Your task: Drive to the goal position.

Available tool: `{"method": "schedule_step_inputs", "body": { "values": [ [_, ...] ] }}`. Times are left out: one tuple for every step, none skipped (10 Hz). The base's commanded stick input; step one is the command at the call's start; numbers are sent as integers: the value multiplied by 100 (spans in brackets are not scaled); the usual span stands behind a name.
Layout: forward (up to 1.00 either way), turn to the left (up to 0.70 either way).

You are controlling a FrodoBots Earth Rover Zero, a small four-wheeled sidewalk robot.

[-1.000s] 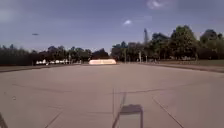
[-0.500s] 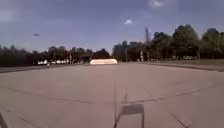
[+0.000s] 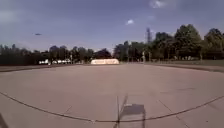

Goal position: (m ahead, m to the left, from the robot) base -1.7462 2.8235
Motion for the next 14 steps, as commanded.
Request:
{"method": "schedule_step_inputs", "body": {
  "values": [
    [100,1],
    [100,1],
    [100,1],
    [100,1],
    [100,1],
    [100,1],
    [100,1],
    [100,1],
    [100,1],
    [100,1],
    [100,1],
    [100,1],
    [100,1],
    [100,1]
  ]
}}
